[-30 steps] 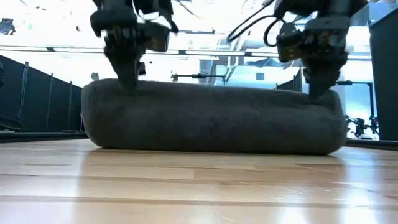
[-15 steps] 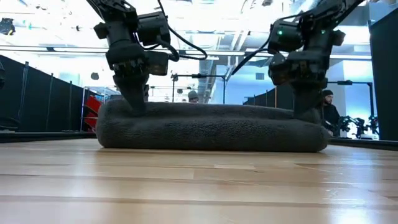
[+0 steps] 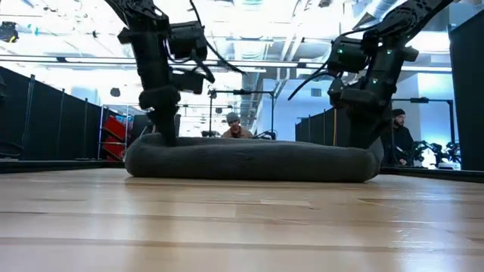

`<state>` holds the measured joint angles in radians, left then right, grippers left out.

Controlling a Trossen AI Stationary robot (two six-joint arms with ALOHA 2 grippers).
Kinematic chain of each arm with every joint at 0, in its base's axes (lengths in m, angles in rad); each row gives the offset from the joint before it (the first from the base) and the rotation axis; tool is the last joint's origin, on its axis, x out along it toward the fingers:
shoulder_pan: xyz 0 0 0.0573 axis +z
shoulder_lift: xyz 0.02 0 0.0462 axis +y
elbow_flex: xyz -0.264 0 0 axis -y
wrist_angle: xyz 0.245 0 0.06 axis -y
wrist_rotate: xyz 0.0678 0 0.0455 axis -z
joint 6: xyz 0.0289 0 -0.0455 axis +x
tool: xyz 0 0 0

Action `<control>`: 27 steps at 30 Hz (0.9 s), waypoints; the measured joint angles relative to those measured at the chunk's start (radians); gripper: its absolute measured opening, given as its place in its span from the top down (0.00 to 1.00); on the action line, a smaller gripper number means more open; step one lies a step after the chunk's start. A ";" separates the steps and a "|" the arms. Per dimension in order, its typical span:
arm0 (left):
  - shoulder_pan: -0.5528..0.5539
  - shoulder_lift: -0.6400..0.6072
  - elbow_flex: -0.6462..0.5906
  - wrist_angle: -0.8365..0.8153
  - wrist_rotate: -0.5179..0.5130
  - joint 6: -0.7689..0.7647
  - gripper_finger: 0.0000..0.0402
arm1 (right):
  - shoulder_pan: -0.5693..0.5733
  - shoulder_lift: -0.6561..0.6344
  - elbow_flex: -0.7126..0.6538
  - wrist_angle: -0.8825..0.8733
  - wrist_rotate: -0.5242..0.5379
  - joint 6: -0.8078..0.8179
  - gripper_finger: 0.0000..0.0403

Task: Roll towel
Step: Roll the black towel

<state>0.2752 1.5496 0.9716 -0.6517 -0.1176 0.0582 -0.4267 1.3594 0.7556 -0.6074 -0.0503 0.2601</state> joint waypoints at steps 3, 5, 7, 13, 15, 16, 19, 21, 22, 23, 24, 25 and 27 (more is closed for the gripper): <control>0.000 -0.021 0.036 -0.019 -0.116 0.004 0.54 | 0.013 0.000 0.007 0.006 0.002 -0.045 0.56; -0.003 -0.041 0.061 -0.011 -0.146 0.019 0.54 | 0.039 0.000 0.025 0.009 0.001 -0.091 0.55; -0.007 -0.057 0.079 0.010 -0.157 0.042 0.53 | 0.066 0.000 0.043 0.013 0.009 -0.134 0.55; -0.026 -0.077 0.116 -0.016 -0.113 0.058 0.54 | 0.141 0.000 0.096 0.021 0.085 -0.198 0.57; -0.051 -0.080 0.124 -0.055 -0.013 0.050 0.54 | 0.182 0.000 0.112 0.043 0.079 -0.211 0.57; -0.062 -0.078 0.123 -0.082 0.019 0.049 0.54 | 0.205 0.001 0.115 0.063 0.075 -0.219 0.57; -0.081 -0.056 0.085 -0.103 0.026 0.065 0.54 | 0.263 0.018 0.115 0.125 0.077 -0.250 0.57; -0.074 -0.034 0.047 -0.090 0.000 0.066 0.54 | 0.276 0.045 0.115 0.155 0.080 -0.250 0.57; -0.064 -0.023 0.031 -0.071 -0.012 0.067 0.54 | 0.275 0.063 0.115 0.160 0.082 -0.251 0.57; -0.054 -0.012 0.015 -0.045 -0.023 0.073 0.54 | 0.270 0.083 0.114 0.161 0.085 -0.251 0.57; -0.042 0.001 0.000 -0.018 -0.030 0.080 0.54 | 0.263 0.108 0.114 0.156 0.085 -0.255 0.58; -0.030 0.014 -0.012 0.005 -0.039 0.085 0.54 | 0.255 0.135 0.114 0.151 0.086 -0.258 0.58; -0.009 0.044 -0.024 0.052 -0.041 0.095 0.54 | 0.238 0.194 0.112 0.131 0.087 -0.262 0.58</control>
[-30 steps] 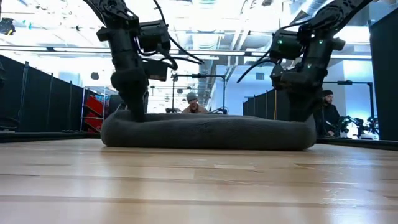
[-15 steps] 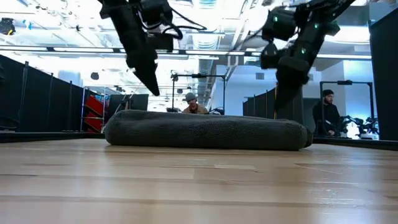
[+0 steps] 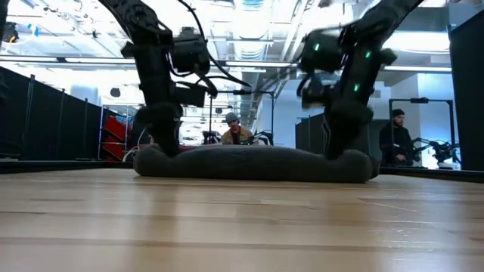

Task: Roll towel
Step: Roll the black towel

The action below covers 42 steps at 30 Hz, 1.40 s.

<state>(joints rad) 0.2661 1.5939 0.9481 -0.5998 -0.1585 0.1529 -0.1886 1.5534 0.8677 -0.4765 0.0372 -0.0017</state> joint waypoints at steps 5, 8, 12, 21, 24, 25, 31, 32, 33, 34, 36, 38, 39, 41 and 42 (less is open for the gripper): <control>0.028 0.066 -0.001 0.066 0.053 0.000 0.54 | -0.026 0.125 0.000 0.035 -0.001 -0.008 0.58; 0.028 0.098 0.002 0.060 0.084 -0.014 0.54 | -0.028 0.164 0.004 0.043 -0.004 -0.009 0.58; 0.001 0.123 -0.006 0.023 0.131 -0.036 0.54 | -0.016 0.163 0.002 0.044 -0.005 -0.008 0.58; -0.167 0.025 -0.120 0.018 0.213 -0.246 0.58 | 0.130 0.091 -0.006 0.005 -0.041 0.086 0.58; -0.265 -0.017 -0.128 0.013 0.219 -0.343 0.59 | 0.232 0.090 -0.005 -0.005 -0.042 0.146 0.58; -0.296 -0.034 -0.127 0.015 0.221 -0.380 0.60 | 0.270 0.090 -0.005 -0.011 -0.042 0.167 0.58; -0.495 -0.085 -0.129 0.009 0.220 -0.627 0.60 | 0.514 0.089 -0.005 -0.018 -0.041 0.353 0.58; -0.529 -0.086 -0.129 0.011 0.220 -0.665 0.60 | 0.551 0.089 -0.005 -0.018 -0.041 0.388 0.58; -0.562 -0.086 -0.129 0.015 0.219 -0.701 0.60 | 0.586 0.089 -0.005 -0.017 -0.041 0.417 0.58; -0.594 -0.086 -0.129 0.024 0.217 -0.730 0.60 | 0.619 0.089 -0.006 -0.013 -0.041 0.441 0.58; -0.644 -0.086 -0.129 0.037 0.217 -0.762 0.60 | 0.670 0.089 -0.006 -0.010 -0.041 0.472 0.58; -0.672 -0.084 -0.112 0.014 0.215 -0.777 0.60 | 0.701 0.085 0.008 -0.040 -0.035 0.480 0.58; -0.680 -0.084 -0.093 0.003 0.208 -0.782 0.60 | 0.711 0.081 0.017 -0.062 -0.024 0.480 0.58; -0.686 -0.086 -0.048 -0.020 0.184 -0.776 0.60 | 0.721 0.078 0.049 -0.104 -0.001 0.469 0.58; -0.687 -0.086 -0.025 -0.042 0.171 -0.764 0.60 | 0.723 0.070 0.068 -0.129 0.015 0.455 0.58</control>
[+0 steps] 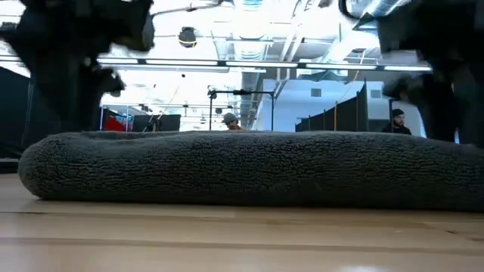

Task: Roll towel
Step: Roll the black towel

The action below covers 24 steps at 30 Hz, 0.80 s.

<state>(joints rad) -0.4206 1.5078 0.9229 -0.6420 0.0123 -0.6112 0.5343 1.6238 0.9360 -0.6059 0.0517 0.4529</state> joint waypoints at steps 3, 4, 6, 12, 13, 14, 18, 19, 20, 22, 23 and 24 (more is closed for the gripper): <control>-0.001 0.000 0.089 -0.053 -0.049 0.035 0.60 | 0.005 -0.031 0.066 -0.068 0.036 -0.050 0.58; -0.005 0.000 0.124 -0.072 -0.068 0.044 0.60 | 0.013 -0.042 0.086 -0.090 0.053 -0.058 0.58; -0.008 0.003 0.198 -0.133 -0.104 0.069 0.60 | 0.026 -0.066 0.126 -0.154 0.076 -0.066 0.58; -0.083 0.103 0.450 -0.282 -0.222 0.102 0.60 | 0.119 -0.099 0.227 -0.236 0.112 -0.017 0.58; -0.102 0.139 0.492 -0.299 -0.235 0.112 0.60 | 0.146 -0.096 0.235 -0.236 0.112 -0.003 0.58; -0.118 0.179 0.538 -0.322 -0.249 0.118 0.60 | 0.171 -0.091 0.244 -0.239 0.112 0.015 0.58; -0.183 0.350 0.720 -0.467 -0.358 0.122 0.60 | 0.264 -0.047 0.280 -0.286 0.178 0.114 0.58; -0.198 0.390 0.756 -0.508 -0.407 0.117 0.60 | 0.279 -0.033 0.286 -0.310 0.210 0.143 0.58; -0.211 0.427 0.785 -0.544 -0.447 0.112 0.60 | 0.291 -0.019 0.290 -0.329 0.238 0.165 0.58; -0.228 0.489 0.817 -0.573 -0.503 0.115 0.60 | 0.298 0.007 0.291 -0.362 0.254 0.173 0.58; -0.235 0.511 0.823 -0.571 -0.516 0.117 0.60 | 0.296 0.020 0.291 -0.371 0.256 0.173 0.58; -0.237 0.532 0.826 -0.569 -0.518 0.118 0.60 | 0.292 0.033 0.291 -0.374 0.261 0.173 0.58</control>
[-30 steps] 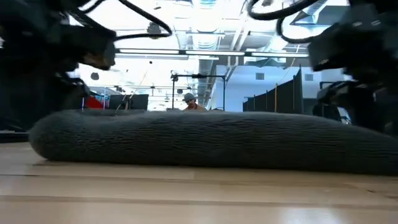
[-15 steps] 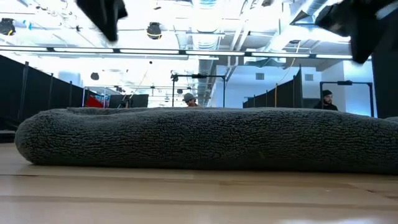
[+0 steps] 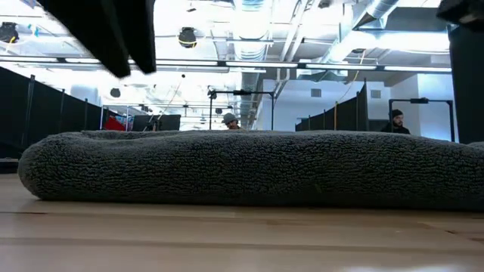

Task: Roll towel
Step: Roll the black towel

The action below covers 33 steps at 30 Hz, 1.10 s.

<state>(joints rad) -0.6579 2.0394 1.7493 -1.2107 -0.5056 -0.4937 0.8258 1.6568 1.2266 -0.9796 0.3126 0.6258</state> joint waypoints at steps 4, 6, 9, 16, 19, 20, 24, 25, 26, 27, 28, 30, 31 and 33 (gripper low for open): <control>0.000 0.056 0.001 0.000 0.005 -0.039 0.60 | -0.026 0.039 0.000 0.001 0.005 0.006 0.57; 0.006 0.069 0.001 0.010 0.007 -0.069 0.60 | -0.041 0.050 0.000 0.018 0.003 0.023 0.55; 0.016 0.070 0.001 0.061 0.038 -0.094 0.58 | -0.060 0.064 -0.009 0.065 -0.034 0.032 0.50; 0.026 0.070 -0.012 0.114 0.055 -0.091 0.51 | -0.067 0.067 -0.051 0.096 -0.050 0.042 0.37; 0.028 0.072 -0.044 0.108 0.056 -0.095 0.49 | -0.067 0.067 -0.084 0.110 -0.050 0.072 0.37; 0.028 0.074 -0.051 0.113 0.056 -0.095 0.49 | -0.067 0.067 -0.095 0.114 -0.050 0.079 0.37; 0.029 0.075 -0.091 0.159 0.055 -0.090 0.49 | -0.067 0.067 -0.131 0.144 -0.050 0.084 0.37; 0.029 0.075 -0.104 0.171 0.055 -0.089 0.49 | -0.067 0.067 -0.145 0.169 -0.052 0.085 0.37; 0.029 0.075 -0.116 0.181 0.055 -0.088 0.49 | -0.067 0.067 -0.159 0.198 -0.061 0.085 0.37; 0.029 0.075 -0.125 0.185 0.058 -0.087 0.49 | -0.068 0.067 -0.169 0.224 -0.080 0.085 0.37; 0.029 0.075 -0.134 0.193 0.064 -0.082 0.49 | -0.067 0.067 -0.174 0.240 -0.091 0.085 0.37; 0.027 0.075 -0.150 0.202 0.079 -0.076 0.49 | -0.064 0.067 -0.183 0.250 -0.094 0.097 0.36; 0.025 0.075 -0.157 0.201 0.079 -0.076 0.49 | -0.062 0.067 -0.189 0.249 -0.085 0.106 0.36; 0.024 0.075 -0.178 0.213 0.079 -0.076 0.49 | -0.068 0.067 -0.205 0.254 -0.062 0.114 0.37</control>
<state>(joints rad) -0.6342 2.1139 1.5716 -0.9975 -0.4271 -0.5701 0.7582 1.7233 1.0214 -0.7252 0.2504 0.7396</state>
